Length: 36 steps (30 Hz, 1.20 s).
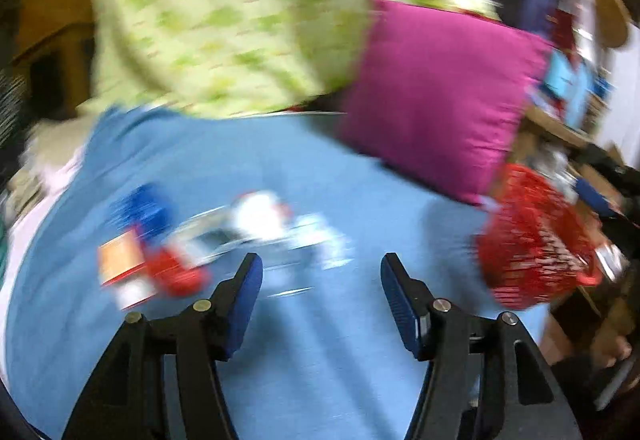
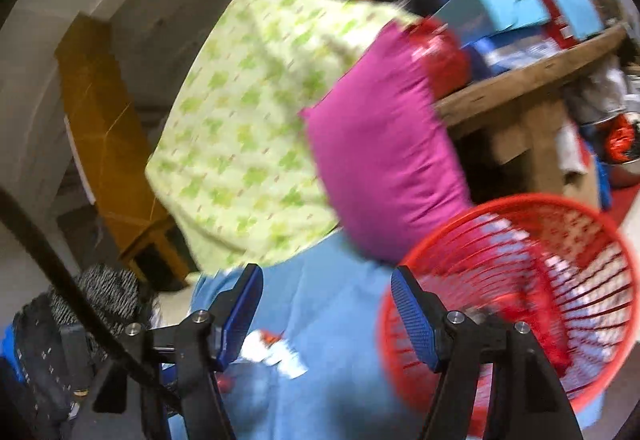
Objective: Collect trash
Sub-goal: 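Carry both items over the red mesh basket and open both grippers, then grasp the blue toothpaste box with the right gripper while the left grasps the orange carton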
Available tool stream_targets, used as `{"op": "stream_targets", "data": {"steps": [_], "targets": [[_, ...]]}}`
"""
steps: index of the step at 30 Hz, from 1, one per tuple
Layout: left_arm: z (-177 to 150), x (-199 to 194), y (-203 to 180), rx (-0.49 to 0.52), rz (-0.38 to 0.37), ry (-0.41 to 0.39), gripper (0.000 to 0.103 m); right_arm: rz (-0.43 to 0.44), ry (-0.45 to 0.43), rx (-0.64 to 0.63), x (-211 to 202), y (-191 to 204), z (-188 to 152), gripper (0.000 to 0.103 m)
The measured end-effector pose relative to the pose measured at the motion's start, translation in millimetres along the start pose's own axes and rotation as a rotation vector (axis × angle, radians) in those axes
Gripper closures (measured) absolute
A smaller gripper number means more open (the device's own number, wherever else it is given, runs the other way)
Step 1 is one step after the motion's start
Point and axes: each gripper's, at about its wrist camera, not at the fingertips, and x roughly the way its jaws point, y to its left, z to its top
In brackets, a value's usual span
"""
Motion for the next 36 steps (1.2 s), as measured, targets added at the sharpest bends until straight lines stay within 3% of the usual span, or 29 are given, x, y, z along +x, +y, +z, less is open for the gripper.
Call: {"op": "stream_targets", "data": {"steps": [3, 8, 11, 17, 26, 31, 36], "targets": [[-12, -2, 65, -0.107, 0.11, 0.015, 0.038, 0.053, 0.095, -0.026, 28, 26, -18, 0.032], [-22, 4, 144, -0.274, 0.2, 0.024, 0.038, 0.179, 0.308, -0.016, 91, 68, -52, 0.032], [-23, 16, 163, -0.302, 0.204, 0.03, 0.036, 0.264, 0.431, 0.06, 131, 83, -70, 0.03], [-15, 51, 172, -0.321, 0.179, 0.051, 0.036, 0.325, 0.631, 0.201, 201, 102, -107, 0.03], [-8, 85, 188, -0.396, 0.134, 0.069, 0.032, 0.272, 0.768, 0.383, 272, 114, -137, 0.03], [-11, 96, 192, -0.401, 0.162, 0.123, 0.032, 0.19, 0.832, 0.361, 295, 130, -149, 0.03], [-19, 105, 198, -0.421, 0.168, 0.183, 0.032, 0.116, 0.837, 0.347, 304, 138, -158, 0.03]]}}
